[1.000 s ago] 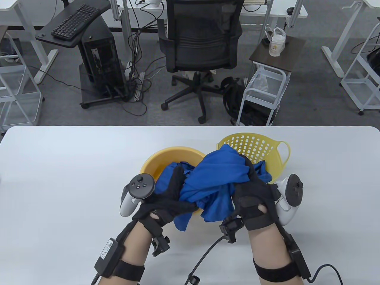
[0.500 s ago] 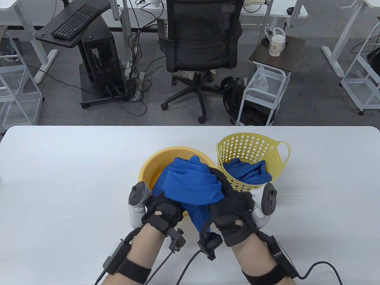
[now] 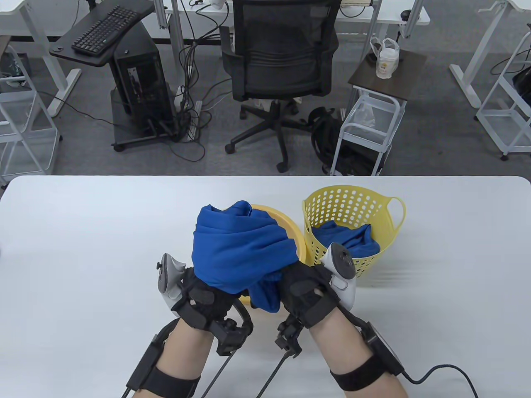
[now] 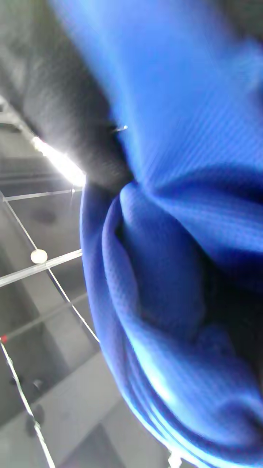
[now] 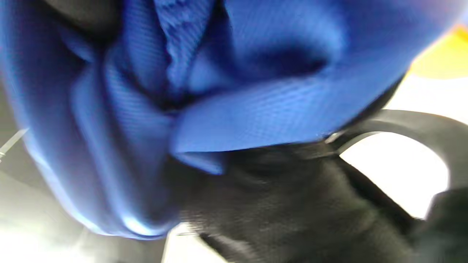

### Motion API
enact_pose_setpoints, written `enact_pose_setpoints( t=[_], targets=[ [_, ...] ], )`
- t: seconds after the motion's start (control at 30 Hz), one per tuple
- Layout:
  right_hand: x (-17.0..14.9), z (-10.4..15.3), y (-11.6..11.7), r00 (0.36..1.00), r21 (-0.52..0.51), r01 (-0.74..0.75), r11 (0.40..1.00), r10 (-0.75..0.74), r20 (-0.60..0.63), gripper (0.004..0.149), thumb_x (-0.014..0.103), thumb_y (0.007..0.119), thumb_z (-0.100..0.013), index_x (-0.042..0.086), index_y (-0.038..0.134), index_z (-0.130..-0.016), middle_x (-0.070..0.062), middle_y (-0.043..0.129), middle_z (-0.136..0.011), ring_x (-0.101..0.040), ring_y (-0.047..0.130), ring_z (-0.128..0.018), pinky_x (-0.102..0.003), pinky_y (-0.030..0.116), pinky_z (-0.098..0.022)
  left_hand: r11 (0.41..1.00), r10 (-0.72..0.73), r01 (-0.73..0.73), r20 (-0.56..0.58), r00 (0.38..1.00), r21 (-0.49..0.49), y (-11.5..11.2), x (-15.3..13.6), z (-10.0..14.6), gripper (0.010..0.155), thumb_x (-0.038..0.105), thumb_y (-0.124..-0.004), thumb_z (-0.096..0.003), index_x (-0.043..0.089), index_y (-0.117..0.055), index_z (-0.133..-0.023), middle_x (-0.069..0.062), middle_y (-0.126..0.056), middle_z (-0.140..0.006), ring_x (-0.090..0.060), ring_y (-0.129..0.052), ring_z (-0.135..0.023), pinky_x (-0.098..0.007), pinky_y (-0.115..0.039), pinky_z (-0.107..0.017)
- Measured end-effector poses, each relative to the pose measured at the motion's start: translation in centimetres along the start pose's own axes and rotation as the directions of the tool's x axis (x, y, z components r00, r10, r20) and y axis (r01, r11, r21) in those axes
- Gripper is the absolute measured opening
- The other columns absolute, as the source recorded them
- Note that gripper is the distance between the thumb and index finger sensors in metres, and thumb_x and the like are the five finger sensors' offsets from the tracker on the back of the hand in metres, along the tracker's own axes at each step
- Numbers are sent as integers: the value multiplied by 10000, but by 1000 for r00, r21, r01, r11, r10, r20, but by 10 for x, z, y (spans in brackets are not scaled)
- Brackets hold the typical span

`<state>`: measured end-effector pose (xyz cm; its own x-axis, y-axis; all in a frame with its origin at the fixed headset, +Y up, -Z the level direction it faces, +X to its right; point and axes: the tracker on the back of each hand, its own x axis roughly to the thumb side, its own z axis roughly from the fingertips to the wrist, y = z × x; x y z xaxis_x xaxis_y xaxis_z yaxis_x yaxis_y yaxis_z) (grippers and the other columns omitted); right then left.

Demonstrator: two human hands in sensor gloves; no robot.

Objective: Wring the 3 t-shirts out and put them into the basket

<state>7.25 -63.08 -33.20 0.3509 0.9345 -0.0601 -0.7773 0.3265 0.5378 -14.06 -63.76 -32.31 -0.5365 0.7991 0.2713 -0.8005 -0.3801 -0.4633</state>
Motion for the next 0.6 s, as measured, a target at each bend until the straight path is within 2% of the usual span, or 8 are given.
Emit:
enact_pose_setpoints(
  t=[0.1,0.17,0.23,0.4,0.43,0.5,0.57,0.6],
  targets=[
    [9,-1,-8,986,-54,76,996,-67,154,571,270,668,-677,162,368,-1151,-424,605,-987,-432,962,-431,-356,895,-240,978,-205,204,31,978,54,3,7,1,630,481,-792,-615,365,-427,-1115,-98,-604,-1186,-300,-793,-1001,-402,-818,-720],
    [17,2,-16,971,-148,66,987,-29,237,473,217,708,-648,190,555,-1094,-393,684,-941,-422,972,-374,-343,896,-197,911,-407,400,52,912,99,-1,15,3,607,483,-779,-613,377,-449,-1112,-99,-623,-1181,-290,-799,-1001,-432,-785,-718],
    [28,5,-23,945,-140,61,988,-12,327,434,192,722,-642,215,609,-1061,-388,678,-944,-434,963,-367,-351,890,-195,830,-553,545,44,832,118,-1,18,3,617,508,-770,-604,370,-463,-1121,-108,-655,-1164,-315,-817,-970,-442,-792,-694],
    [64,29,-44,777,-358,-15,934,236,584,412,200,744,-615,270,658,-1011,-342,681,-963,-431,954,-379,-359,882,-207,644,-755,740,-3,656,-193,-2,15,-2,890,632,-806,-561,371,-215,-1173,-146,-477,-1260,-306,-832,-955,-422,-817,-647],
    [71,33,-47,738,-373,-31,927,273,617,413,196,751,-609,274,665,-1005,-338,678,-968,-445,946,-386,-374,876,-213,648,-750,730,-18,661,-218,-1,13,-2,945,662,-816,-544,352,-185,-1175,-160,-456,-1264,-316,-840,-945,-421,-823,-637],
    [88,44,-49,632,-399,-182,899,418,652,414,205,757,-609,290,667,-1004,-322,672,-995,-453,940,-417,-389,872,-238,774,-608,576,-52,793,-265,1,6,-4,1018,734,-817,-516,338,-154,-1178,-186,-435,-1267,-302,-866,-917,-398,-841,-611],
    [92,47,-43,560,-412,-307,858,513,650,415,205,765,-607,297,676,-1002,-316,657,-1022,-475,922,-444,-416,857,-265,925,-306,260,-138,942,-275,0,0,-3,1063,772,-810,-506,325,-123,-1184,-203,-418,-1265,-316,-878,-894,-374,-866,-571],
    [91,45,-38,524,-421,-348,838,546,653,413,204,777,-596,296,697,-991,-314,670,-1022,-479,924,-438,-421,856,-259,957,-141,86,-186,972,-276,-1,-3,-1,1087,790,-816,-493,339,-108,-1184,-207,-385,-1275,-391,-847,-903,-396,-859,-572]
  ],
)
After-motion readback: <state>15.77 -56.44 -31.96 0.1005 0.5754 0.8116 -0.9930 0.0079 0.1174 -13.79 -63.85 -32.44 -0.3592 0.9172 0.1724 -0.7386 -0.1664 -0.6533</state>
